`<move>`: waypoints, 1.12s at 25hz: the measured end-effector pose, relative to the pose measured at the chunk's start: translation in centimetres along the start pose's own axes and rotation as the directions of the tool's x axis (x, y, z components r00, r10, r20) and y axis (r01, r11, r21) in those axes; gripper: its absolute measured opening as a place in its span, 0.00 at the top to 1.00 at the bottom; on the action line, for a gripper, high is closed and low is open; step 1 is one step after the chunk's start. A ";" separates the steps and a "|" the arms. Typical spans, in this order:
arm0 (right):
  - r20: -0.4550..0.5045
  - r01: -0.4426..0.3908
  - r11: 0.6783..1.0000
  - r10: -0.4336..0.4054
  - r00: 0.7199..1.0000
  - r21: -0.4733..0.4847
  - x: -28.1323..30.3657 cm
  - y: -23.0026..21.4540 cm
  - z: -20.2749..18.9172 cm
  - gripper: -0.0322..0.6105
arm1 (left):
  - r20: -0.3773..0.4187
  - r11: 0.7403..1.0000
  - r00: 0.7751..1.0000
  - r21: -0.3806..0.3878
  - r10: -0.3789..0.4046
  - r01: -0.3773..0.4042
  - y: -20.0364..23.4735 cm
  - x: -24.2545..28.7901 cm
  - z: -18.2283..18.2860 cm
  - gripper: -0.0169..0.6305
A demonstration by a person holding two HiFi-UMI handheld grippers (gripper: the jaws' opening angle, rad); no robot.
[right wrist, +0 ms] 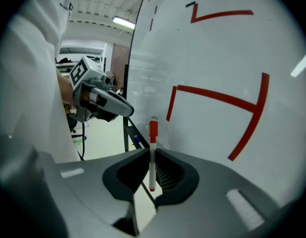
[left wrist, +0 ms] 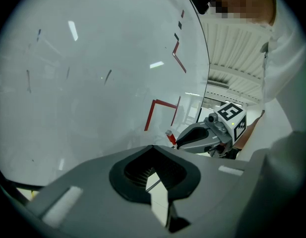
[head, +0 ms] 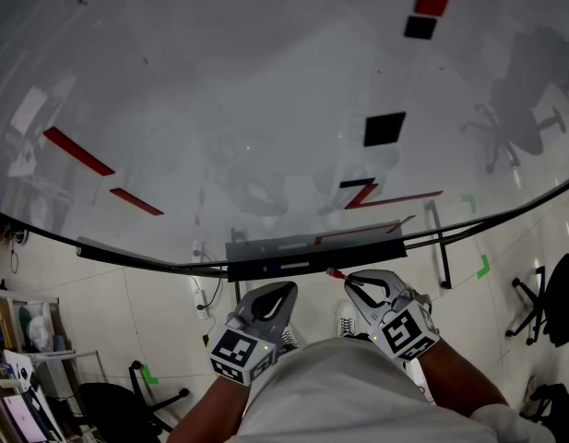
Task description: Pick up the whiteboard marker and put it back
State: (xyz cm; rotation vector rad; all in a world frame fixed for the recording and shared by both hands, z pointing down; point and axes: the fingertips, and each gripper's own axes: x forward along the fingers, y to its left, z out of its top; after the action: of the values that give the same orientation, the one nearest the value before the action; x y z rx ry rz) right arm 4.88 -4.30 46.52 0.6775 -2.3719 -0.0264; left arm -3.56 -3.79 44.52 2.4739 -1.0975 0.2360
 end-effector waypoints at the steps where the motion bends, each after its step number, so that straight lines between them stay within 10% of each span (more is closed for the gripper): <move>1: -0.018 0.021 0.999 -0.022 1.000 -0.041 0.2 -0.2 -0.5 0.89 | -0.001 1.000 1.000 0.000 0.000 0.000 0.0 0.0 0.0 0.95; 7: -0.119 0.062 0.954 -0.101 0.988 -0.294 1.1 -0.3 -2.3 0.89 | -0.005 1.000 1.000 0.003 -0.002 0.002 0.1 0.0 -0.1 0.95; 28: -0.259 0.029 0.871 -0.177 0.950 -0.491 4.7 -1.9 -6.2 0.89 | -0.009 1.000 1.000 -0.003 -0.005 0.005 0.3 0.0 -0.4 0.95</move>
State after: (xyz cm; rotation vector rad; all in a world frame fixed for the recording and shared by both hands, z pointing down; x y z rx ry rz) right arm 6.46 -7.22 53.85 0.5185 -1.9241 -0.5149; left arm -3.79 -3.80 44.97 2.4704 -1.0870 0.2435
